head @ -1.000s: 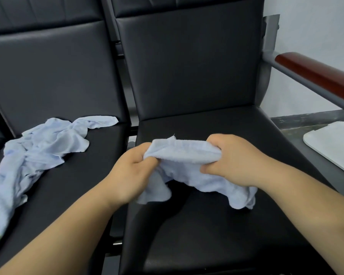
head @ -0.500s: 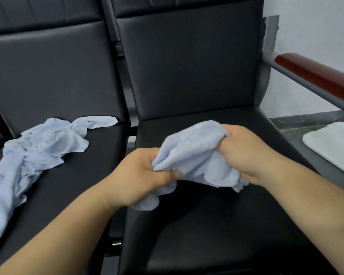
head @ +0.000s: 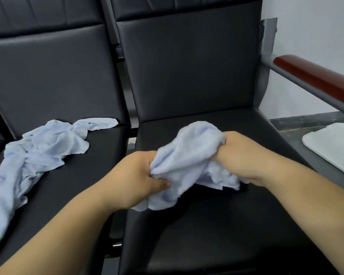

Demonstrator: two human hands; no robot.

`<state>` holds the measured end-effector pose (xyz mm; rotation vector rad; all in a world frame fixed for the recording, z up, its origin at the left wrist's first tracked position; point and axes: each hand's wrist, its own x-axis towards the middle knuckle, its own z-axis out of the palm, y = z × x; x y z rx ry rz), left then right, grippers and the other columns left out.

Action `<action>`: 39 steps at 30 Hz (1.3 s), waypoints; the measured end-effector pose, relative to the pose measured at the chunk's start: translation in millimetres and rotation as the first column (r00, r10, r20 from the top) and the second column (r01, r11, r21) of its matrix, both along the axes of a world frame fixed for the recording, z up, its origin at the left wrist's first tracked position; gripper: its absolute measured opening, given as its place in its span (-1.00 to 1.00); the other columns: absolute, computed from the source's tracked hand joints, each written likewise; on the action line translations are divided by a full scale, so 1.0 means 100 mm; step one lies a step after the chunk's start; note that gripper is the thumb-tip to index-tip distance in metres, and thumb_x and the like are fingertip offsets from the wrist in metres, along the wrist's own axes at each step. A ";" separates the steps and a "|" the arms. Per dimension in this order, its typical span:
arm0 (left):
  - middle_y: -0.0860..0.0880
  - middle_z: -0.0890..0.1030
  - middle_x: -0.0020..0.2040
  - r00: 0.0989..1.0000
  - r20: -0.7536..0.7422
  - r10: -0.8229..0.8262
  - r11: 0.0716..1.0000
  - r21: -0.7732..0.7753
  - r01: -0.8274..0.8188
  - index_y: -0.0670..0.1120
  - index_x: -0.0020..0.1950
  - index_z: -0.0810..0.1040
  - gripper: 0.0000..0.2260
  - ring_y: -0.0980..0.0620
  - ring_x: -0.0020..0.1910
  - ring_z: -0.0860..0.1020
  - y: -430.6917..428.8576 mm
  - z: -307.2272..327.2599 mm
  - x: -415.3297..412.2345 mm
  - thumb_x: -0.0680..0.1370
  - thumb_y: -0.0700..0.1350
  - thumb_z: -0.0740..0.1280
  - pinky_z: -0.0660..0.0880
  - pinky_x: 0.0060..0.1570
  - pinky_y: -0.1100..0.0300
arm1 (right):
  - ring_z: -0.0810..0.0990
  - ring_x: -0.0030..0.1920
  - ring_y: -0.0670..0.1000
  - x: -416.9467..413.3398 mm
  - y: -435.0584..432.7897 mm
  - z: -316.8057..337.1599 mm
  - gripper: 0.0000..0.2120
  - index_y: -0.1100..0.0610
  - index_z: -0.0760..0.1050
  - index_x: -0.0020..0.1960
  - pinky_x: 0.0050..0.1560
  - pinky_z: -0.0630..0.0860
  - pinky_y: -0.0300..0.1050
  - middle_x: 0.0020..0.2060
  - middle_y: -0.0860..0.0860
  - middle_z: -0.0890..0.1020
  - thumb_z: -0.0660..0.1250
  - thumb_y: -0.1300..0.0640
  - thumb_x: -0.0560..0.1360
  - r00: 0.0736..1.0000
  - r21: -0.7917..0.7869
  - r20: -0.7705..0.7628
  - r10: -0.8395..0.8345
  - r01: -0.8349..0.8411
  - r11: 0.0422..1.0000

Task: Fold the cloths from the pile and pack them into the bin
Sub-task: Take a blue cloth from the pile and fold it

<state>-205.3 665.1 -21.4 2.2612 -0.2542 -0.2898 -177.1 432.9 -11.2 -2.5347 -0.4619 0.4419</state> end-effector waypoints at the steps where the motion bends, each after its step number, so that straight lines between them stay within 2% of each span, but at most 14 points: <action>1: 0.01 0.62 -0.35 0.999 0.033 0.020 1.000 0.002 -0.020 0.07 -0.14 0.58 -0.81 0.06 -0.42 0.57 0.01 -0.01 0.00 0.53 -0.23 0.41 0.50 -0.45 0.07 | 0.67 -0.32 0.01 0.06 0.01 0.02 -0.79 0.15 0.55 -0.20 -0.34 0.51 -0.20 -0.37 0.04 0.64 0.33 0.20 0.61 1.000 0.069 0.018 -0.025 0.024 0.997; 4: -0.05 0.70 -0.18 0.990 0.112 0.086 0.986 -0.151 -0.069 -0.02 -0.02 0.63 -0.88 0.09 -0.27 0.64 0.05 0.02 0.01 0.64 -0.19 0.32 0.53 -0.37 0.16 | 0.64 -0.33 -0.07 0.07 -0.10 0.03 -0.85 0.06 0.62 -0.12 -0.31 0.56 -0.18 -0.29 0.04 0.70 0.54 0.01 0.46 0.985 0.303 -0.172 -0.004 0.057 0.951; 8: -0.15 0.64 -0.25 0.981 0.158 0.114 0.975 -0.205 -0.080 -0.11 -0.02 0.58 -0.88 -0.01 -0.34 0.60 0.03 0.05 0.01 0.62 -0.22 0.25 0.44 -0.39 0.14 | 0.64 -0.22 -0.08 0.08 -0.07 -0.21 -0.83 -0.08 0.53 -0.02 -0.18 0.56 -0.11 -0.24 -0.06 0.66 0.35 -0.15 0.49 0.996 -0.167 -0.086 0.019 -0.033 0.985; 11: -0.17 0.54 -0.43 0.994 0.067 0.089 0.960 -0.272 -0.068 -0.08 0.05 0.55 -0.93 -0.08 -0.56 0.48 0.02 0.08 0.00 0.60 -0.21 0.39 0.33 -0.59 0.18 | 0.51 -0.39 -0.13 0.13 -0.08 -0.15 -0.73 0.07 0.50 -0.24 -0.33 0.44 -0.23 -0.40 -0.07 0.59 0.30 0.02 0.62 0.992 0.048 -0.082 -0.101 0.105 0.993; 13: -0.07 0.61 -0.39 0.998 0.058 0.038 0.995 -0.098 -0.032 -0.03 0.03 0.59 -0.85 -0.03 -0.51 0.56 0.07 0.05 0.01 0.52 -0.18 0.50 0.42 -0.59 0.11 | 0.45 -0.46 -0.06 0.17 -0.11 -0.09 -0.70 0.07 0.51 -0.32 -0.38 0.37 -0.17 -0.47 0.02 0.52 0.32 0.06 0.58 0.971 0.224 -0.106 -0.214 0.233 0.946; 15: -0.16 0.65 -0.26 0.998 0.041 0.037 0.998 0.056 -0.039 -0.01 -0.03 0.59 -0.87 -0.24 -0.35 0.62 0.09 0.03 0.00 0.50 -0.02 0.47 0.55 -0.41 -0.09 | 0.44 -0.50 -0.07 0.16 -0.09 -0.05 -0.62 -0.01 0.49 -0.45 -0.45 0.37 -0.20 -0.52 0.01 0.48 0.32 0.06 0.55 0.971 0.344 -0.107 -0.214 0.238 0.908; 20: -0.45 0.55 -0.26 0.994 -0.072 0.084 0.936 -0.337 -0.103 -0.29 0.04 0.47 -0.74 -0.20 -0.35 0.51 0.09 0.05 0.00 0.68 -0.07 0.25 0.27 -0.42 0.15 | 0.57 -0.42 0.02 0.08 -0.11 0.00 -0.90 -0.07 0.65 -0.18 -0.40 0.53 -0.14 -0.43 -0.03 0.61 0.52 0.02 0.50 0.970 0.376 -0.240 0.040 0.055 0.925; 22: -0.43 0.44 -0.38 0.987 -0.050 0.155 0.904 -0.396 -0.162 -0.26 0.06 0.48 -0.77 -0.17 -0.43 0.41 0.08 0.09 0.00 0.67 -0.07 0.29 0.18 -0.43 0.17 | 0.66 -0.24 0.00 0.05 -0.13 -0.04 -0.88 -0.09 0.59 -0.07 -0.20 0.61 -0.13 -0.25 -0.03 0.67 0.53 -0.01 0.47 0.977 0.125 -0.198 0.083 -0.059 0.990; 25: -0.26 0.49 -0.47 0.986 -0.085 0.145 0.930 -0.328 -0.165 -0.05 0.00 0.57 -0.90 -0.13 -0.57 0.45 0.06 0.15 -0.02 0.56 -0.06 0.44 0.29 -0.53 0.21 | 0.49 -0.28 -0.14 0.06 -0.09 -0.10 -0.80 -0.06 0.45 -0.17 -0.26 0.42 -0.34 -0.24 -0.11 0.54 0.42 -0.01 0.57 0.998 -0.141 -0.047 0.047 -0.053 0.989; 29: -0.21 0.62 -0.46 0.993 -0.110 0.041 0.997 0.072 -0.033 0.00 -0.10 0.55 -0.90 -0.24 -0.52 0.60 0.08 0.13 -0.03 0.49 -0.15 0.45 0.48 -0.49 0.08 | 0.48 -0.40 -0.16 0.17 -0.14 -0.11 -0.81 0.07 0.58 -0.18 -0.39 0.39 -0.34 -0.40 -0.10 0.55 0.38 0.03 0.59 0.982 0.163 -0.030 -0.188 0.190 0.968; 31: -0.20 0.64 -0.43 0.998 -0.048 0.051 0.992 0.116 -0.045 0.00 -0.10 0.54 -0.94 -0.25 -0.45 0.64 0.08 0.10 -0.05 0.53 -0.16 0.36 0.54 -0.42 0.05 | 0.49 -0.45 -0.06 0.18 -0.15 -0.08 -0.72 0.09 0.61 -0.28 -0.41 0.40 -0.21 -0.51 -0.02 0.52 0.40 0.00 0.56 0.974 0.295 -0.116 -0.196 0.222 0.929; 35: -0.22 0.66 -0.31 0.999 -0.014 0.037 0.975 -0.221 -0.039 -0.18 -0.08 0.58 -0.77 -0.25 -0.42 0.53 0.06 0.15 -0.03 0.67 -0.20 0.17 0.29 -0.50 0.19 | 0.67 -0.26 0.30 0.10 -0.22 0.01 -0.83 0.12 0.67 -0.08 -0.20 0.63 0.19 -0.24 0.24 0.68 0.58 0.06 0.43 0.960 0.484 -0.279 -0.001 0.141 0.863; 37: -0.38 0.48 -0.38 0.999 -0.010 0.054 0.939 -0.339 -0.054 -0.22 -0.09 0.51 -0.76 -0.26 -0.48 0.31 0.05 0.13 0.01 0.69 -0.16 0.16 0.17 -0.42 0.19 | 0.74 -0.08 0.15 0.11 -0.23 -0.04 -0.86 0.04 0.69 -0.08 0.04 0.66 0.16 -0.17 0.08 0.75 0.59 0.07 0.40 0.969 0.331 -0.246 0.038 0.048 0.942; 39: -0.45 0.52 -0.29 0.993 0.007 0.119 0.895 -0.434 -0.104 -0.09 0.02 0.59 -0.90 -0.29 -0.41 0.48 0.04 0.11 0.04 0.62 -0.14 0.28 0.38 -0.36 0.05 | 0.71 -0.21 0.04 0.13 -0.20 -0.10 -0.87 0.03 0.61 -0.20 -0.11 0.65 -0.01 -0.31 0.01 0.70 0.53 0.03 0.42 0.983 0.069 -0.182 0.008 0.005 0.998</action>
